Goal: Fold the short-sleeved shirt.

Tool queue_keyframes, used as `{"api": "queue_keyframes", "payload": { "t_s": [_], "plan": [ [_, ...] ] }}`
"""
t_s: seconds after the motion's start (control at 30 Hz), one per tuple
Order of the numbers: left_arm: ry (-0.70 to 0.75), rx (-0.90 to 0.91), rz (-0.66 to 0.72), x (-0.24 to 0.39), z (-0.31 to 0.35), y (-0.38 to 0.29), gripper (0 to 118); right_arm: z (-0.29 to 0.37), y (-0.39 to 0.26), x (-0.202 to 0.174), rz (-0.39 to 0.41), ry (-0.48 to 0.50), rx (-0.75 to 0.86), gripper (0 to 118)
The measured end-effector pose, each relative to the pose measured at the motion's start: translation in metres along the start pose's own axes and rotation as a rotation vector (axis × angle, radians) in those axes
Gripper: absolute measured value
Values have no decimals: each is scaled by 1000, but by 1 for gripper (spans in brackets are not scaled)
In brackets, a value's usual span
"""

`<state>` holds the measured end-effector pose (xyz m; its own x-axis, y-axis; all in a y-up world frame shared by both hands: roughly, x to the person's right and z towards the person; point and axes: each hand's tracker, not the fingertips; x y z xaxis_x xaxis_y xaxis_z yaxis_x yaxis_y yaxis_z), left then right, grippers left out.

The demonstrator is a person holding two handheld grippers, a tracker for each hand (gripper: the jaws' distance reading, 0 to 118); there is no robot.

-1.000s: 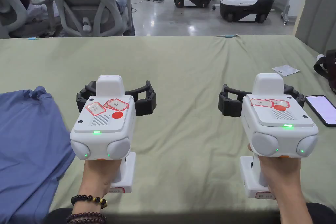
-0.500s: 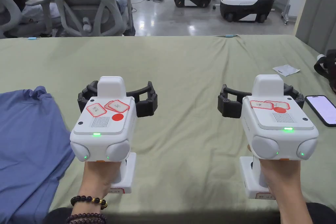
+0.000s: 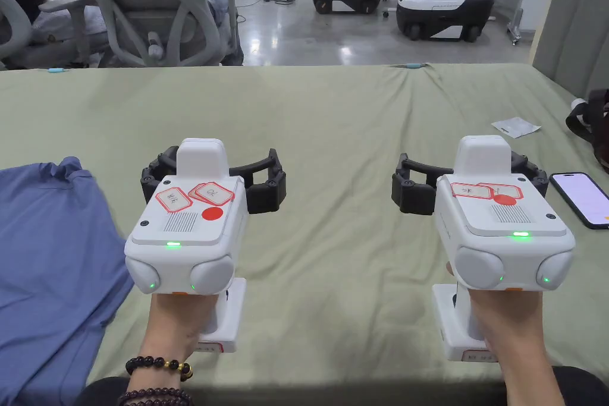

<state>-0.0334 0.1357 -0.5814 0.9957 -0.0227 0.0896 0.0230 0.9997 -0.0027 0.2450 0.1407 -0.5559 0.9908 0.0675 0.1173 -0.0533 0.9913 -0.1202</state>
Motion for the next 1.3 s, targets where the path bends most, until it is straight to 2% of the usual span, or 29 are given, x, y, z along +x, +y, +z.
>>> {"api": "queue_keyframes", "payload": {
  "t_s": [1.07, 1.1, 1.13, 1.17, 1.2, 1.23, 1.27, 1.3],
  "plan": [
    [-28, -2, 10, -2, 2, 2, 117, 4, 2, -2, 19, -9, 19, 118],
    [-35, -7, 13, -3, 3, 2, 107, 5, 3, -2, 13, 4, 8, 106],
    [-75, -5, 31, -4, 5, 3, 70, 7, 3, -2, -5, 12, 21, 61],
    [-69, 6, 33, -5, 6, 2, 22, 9, 3, -2, -16, 7, 38, 4],
    [-46, 14, 28, -3, 6, 2, 2, 7, 3, -3, -8, -17, 33, 0],
    [7, 10, -14, -1, 3, 2, 0, 4, 3, -6, 20, -32, 5, 0],
    [32, 8, -31, -1, 6, 2, 0, 3, 2, -6, 7, -27, 9, 0],
    [-7, 7, -13, -2, 8, 3, 0, 3, 2, -3, 4, 6, 2, 0]
  ]
}}
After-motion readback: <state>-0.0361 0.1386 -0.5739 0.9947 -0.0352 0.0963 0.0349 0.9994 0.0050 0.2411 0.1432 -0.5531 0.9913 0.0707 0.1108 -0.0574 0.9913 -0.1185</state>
